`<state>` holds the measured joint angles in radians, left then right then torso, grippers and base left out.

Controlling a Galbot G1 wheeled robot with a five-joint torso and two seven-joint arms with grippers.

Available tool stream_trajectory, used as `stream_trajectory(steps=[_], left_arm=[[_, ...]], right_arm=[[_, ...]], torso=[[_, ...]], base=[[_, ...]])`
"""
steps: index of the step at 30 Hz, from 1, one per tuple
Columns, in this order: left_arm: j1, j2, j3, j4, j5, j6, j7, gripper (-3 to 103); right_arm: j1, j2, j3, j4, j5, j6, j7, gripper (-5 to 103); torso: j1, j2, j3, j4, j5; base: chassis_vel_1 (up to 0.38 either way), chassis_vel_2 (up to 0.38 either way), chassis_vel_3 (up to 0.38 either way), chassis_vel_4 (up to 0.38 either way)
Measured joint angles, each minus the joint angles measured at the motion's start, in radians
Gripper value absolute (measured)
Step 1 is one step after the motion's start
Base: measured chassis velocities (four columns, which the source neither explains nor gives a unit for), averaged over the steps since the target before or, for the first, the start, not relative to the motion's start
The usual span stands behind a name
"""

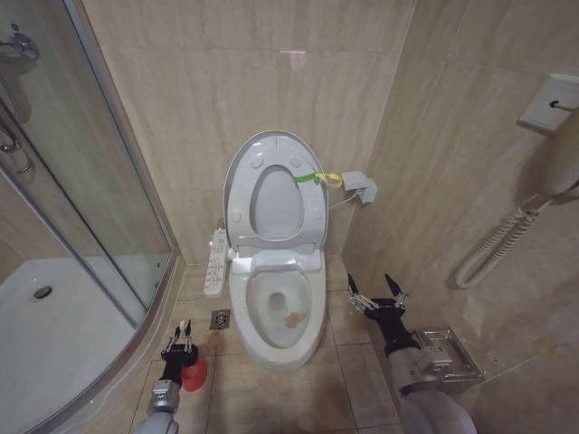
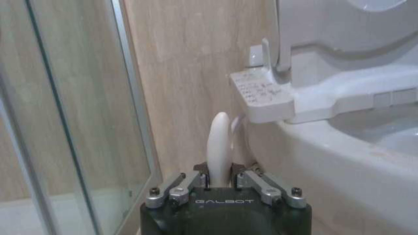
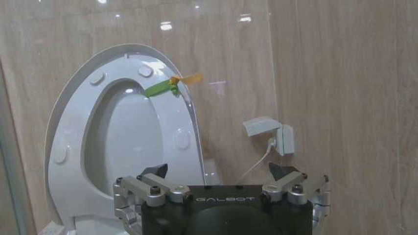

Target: Open the toilet lid, clean the toilet bowl with a toilet brush, close the toilet lid, and flush.

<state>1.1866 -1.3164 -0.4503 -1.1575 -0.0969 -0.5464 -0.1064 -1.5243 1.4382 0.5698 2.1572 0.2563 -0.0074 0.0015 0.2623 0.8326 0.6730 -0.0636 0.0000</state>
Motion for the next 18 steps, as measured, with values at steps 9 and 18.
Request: stream_trajectory(steps=[9,18], left_arm=[[0.096,0.008,0.007,-0.239,0.002,0.037,-0.027,22],[0.226,0.042,0.001,-0.603,0.046,0.150,-0.116,22]], right_arm=[[0.000,0.000,0.000,0.000,0.000,0.000,0.000,100],[0.000,0.000,0.000,0.000,0.000,0.000,0.000,100]], torso=[[0.000,0.000,0.000,0.0000,-0.0001],[0.000,0.000,0.000,0.0001,0.0001]], base=[[0.000,0.000,0.000,0.000],[0.000,0.000,0.000,0.000]])
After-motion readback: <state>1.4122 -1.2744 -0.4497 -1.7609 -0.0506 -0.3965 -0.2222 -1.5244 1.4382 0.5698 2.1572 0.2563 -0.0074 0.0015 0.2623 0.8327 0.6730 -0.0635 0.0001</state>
